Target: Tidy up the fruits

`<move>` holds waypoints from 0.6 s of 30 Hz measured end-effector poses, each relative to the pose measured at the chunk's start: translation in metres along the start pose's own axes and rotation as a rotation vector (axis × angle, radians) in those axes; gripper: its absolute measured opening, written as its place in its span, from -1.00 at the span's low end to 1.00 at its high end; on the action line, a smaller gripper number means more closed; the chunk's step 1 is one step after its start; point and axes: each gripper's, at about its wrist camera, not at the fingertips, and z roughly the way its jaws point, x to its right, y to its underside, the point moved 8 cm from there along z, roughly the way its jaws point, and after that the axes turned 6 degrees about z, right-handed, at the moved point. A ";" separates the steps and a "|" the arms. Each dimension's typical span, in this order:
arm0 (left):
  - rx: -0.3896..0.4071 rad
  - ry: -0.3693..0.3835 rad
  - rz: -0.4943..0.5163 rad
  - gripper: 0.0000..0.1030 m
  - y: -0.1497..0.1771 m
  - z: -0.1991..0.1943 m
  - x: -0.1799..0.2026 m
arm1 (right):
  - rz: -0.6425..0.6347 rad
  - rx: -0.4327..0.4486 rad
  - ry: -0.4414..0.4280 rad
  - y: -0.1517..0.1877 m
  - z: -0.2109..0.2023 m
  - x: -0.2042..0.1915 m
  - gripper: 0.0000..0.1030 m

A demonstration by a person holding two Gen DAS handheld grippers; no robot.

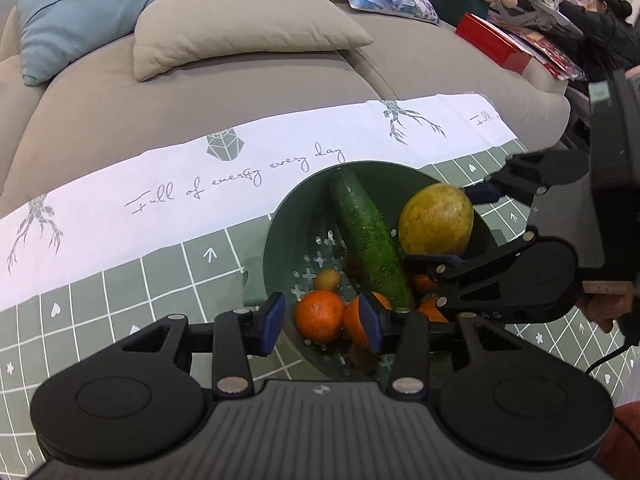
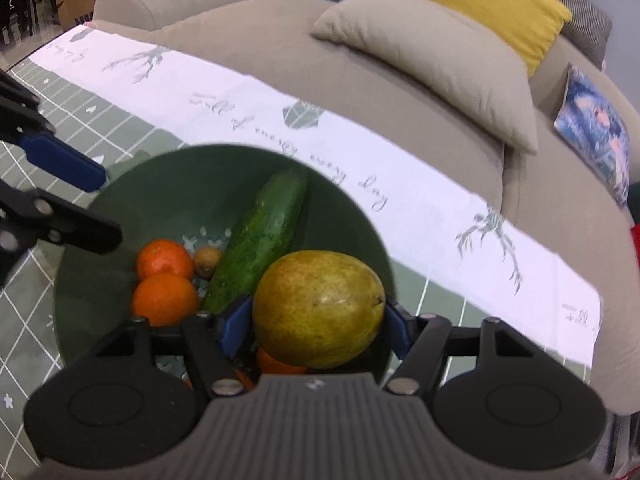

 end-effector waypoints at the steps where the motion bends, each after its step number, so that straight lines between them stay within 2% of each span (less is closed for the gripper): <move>1: 0.001 -0.001 -0.005 -0.02 0.001 -0.001 -0.001 | 0.003 0.007 0.000 0.001 -0.001 -0.001 0.26; 8: 0.016 -0.022 -0.030 -0.02 0.012 -0.018 -0.008 | 0.072 -0.027 -0.015 0.004 -0.005 0.001 0.27; 10: 0.026 -0.029 -0.034 -0.02 0.015 -0.025 -0.009 | 0.078 -0.029 -0.009 0.005 -0.010 0.000 0.37; 12: 0.038 -0.033 -0.039 -0.01 0.017 -0.033 -0.010 | 0.073 0.003 0.004 0.002 -0.020 0.000 0.56; 18: 0.094 -0.066 -0.062 0.06 0.023 -0.066 -0.013 | 0.113 0.072 -0.010 -0.016 -0.059 -0.003 0.58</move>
